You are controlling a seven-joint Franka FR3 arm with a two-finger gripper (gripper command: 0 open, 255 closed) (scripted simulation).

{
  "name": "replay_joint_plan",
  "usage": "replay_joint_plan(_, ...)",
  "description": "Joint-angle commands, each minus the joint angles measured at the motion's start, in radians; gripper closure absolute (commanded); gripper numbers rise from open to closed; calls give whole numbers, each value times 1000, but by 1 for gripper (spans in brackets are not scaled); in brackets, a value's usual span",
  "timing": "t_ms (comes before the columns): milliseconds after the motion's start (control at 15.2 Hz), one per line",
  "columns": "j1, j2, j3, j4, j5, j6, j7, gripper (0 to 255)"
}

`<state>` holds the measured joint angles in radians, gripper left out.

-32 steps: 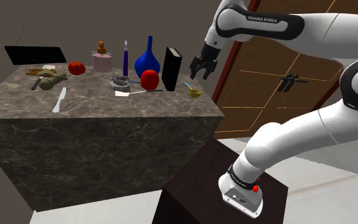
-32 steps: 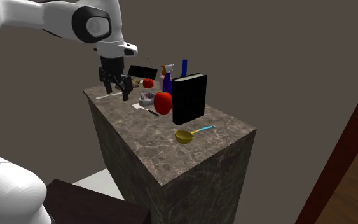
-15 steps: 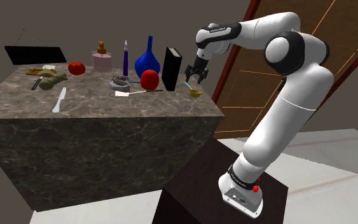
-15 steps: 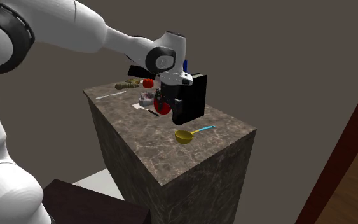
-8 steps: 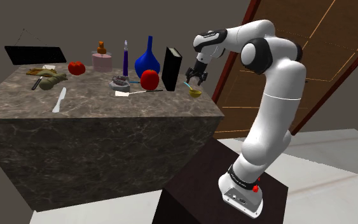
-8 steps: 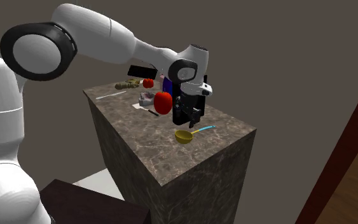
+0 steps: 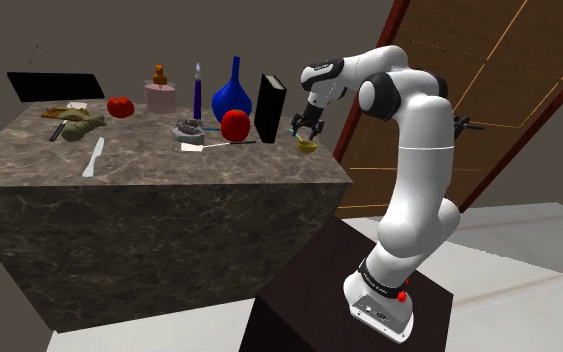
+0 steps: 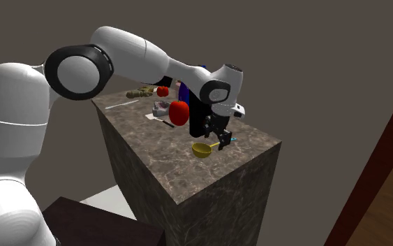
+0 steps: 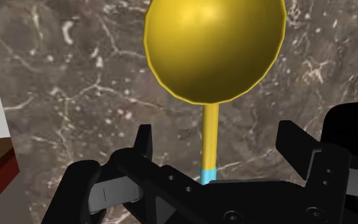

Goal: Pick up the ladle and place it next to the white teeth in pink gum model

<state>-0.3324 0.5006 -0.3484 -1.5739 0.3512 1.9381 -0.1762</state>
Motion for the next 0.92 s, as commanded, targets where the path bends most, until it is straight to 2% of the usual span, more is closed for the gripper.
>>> replay_joint_plan(0,1,6,2,-21,5,26,-6,0)
replay_joint_plan(198,4,17,6,-39,12,54,-10,0)
replay_joint_plan(660,4,17,6,-39,12,54,-10,0)
replay_joint_plan(726,4,17,6,-39,12,54,-10,255)
replay_joint_plan(858,4,17,6,-39,12,54,-10,255)
